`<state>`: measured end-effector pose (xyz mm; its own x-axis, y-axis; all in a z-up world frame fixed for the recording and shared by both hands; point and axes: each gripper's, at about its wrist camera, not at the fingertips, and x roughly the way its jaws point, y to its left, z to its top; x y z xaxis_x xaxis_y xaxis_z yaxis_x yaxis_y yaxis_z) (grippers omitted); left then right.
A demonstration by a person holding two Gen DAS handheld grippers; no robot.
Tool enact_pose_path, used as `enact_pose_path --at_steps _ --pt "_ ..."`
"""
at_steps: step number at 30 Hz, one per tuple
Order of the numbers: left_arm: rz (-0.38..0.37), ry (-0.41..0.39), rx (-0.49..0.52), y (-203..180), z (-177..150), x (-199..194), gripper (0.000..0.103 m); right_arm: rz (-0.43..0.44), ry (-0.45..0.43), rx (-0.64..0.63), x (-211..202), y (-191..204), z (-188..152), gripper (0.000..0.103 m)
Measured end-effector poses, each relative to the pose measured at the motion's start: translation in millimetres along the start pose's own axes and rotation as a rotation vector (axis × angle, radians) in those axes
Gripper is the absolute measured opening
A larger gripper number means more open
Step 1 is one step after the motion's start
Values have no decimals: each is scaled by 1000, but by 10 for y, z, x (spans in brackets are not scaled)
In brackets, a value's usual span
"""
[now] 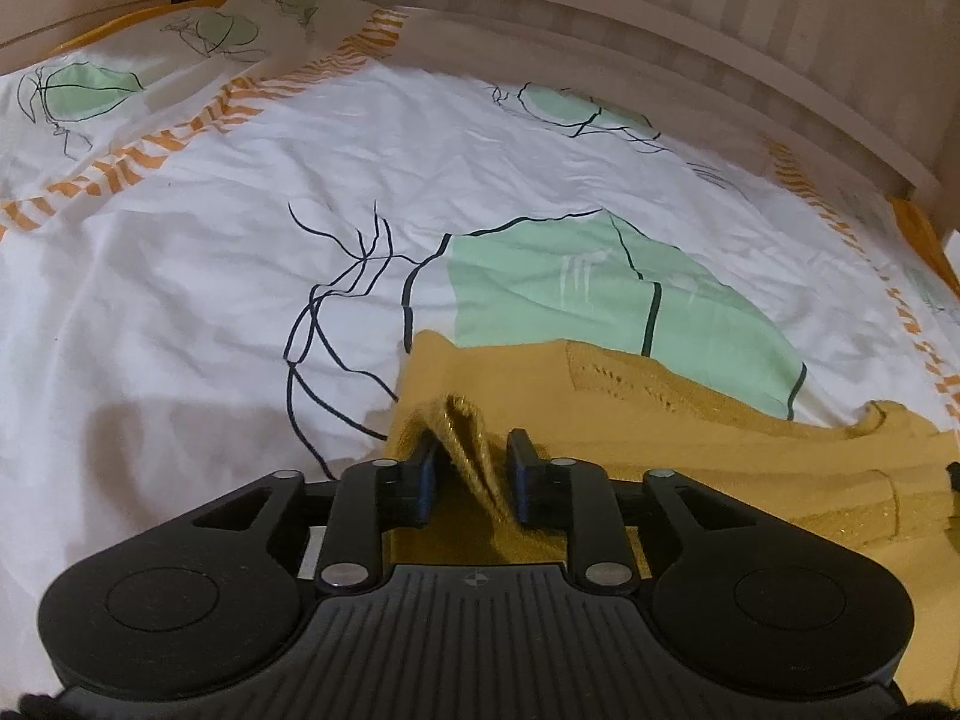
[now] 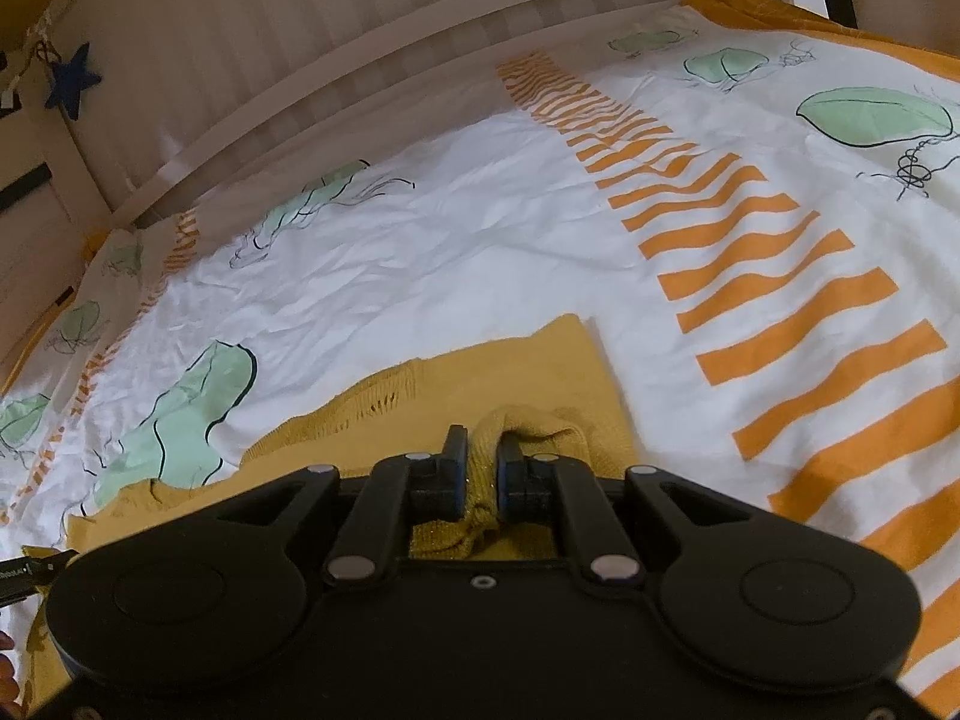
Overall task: Fold small clothes
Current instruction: 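Open both grippers to release the folded hem onto the sweater, then move both tools to the folded edge of the sweater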
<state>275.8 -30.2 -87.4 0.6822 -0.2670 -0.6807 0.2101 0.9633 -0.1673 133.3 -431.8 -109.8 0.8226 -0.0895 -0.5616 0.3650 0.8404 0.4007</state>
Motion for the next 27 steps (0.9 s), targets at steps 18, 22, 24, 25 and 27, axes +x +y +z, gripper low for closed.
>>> enact_pose_path --at_steps 18,22,24,25,27 --pt "-50 -14 -39 32 122 90 57 -60 -77 115 16 -234 69 72" --pt "63 -24 -63 126 194 117 69 -62 -77 108 21 -234 57 72" --pt "57 -20 -95 235 241 143 69 -62 -74 108 27 -234 64 72" --pt "63 -16 -113 297 271 149 69 -61 -76 108 25 -235 62 72" --pt "99 -25 -133 371 306 116 69 -61 -76 110 28 -234 65 72"
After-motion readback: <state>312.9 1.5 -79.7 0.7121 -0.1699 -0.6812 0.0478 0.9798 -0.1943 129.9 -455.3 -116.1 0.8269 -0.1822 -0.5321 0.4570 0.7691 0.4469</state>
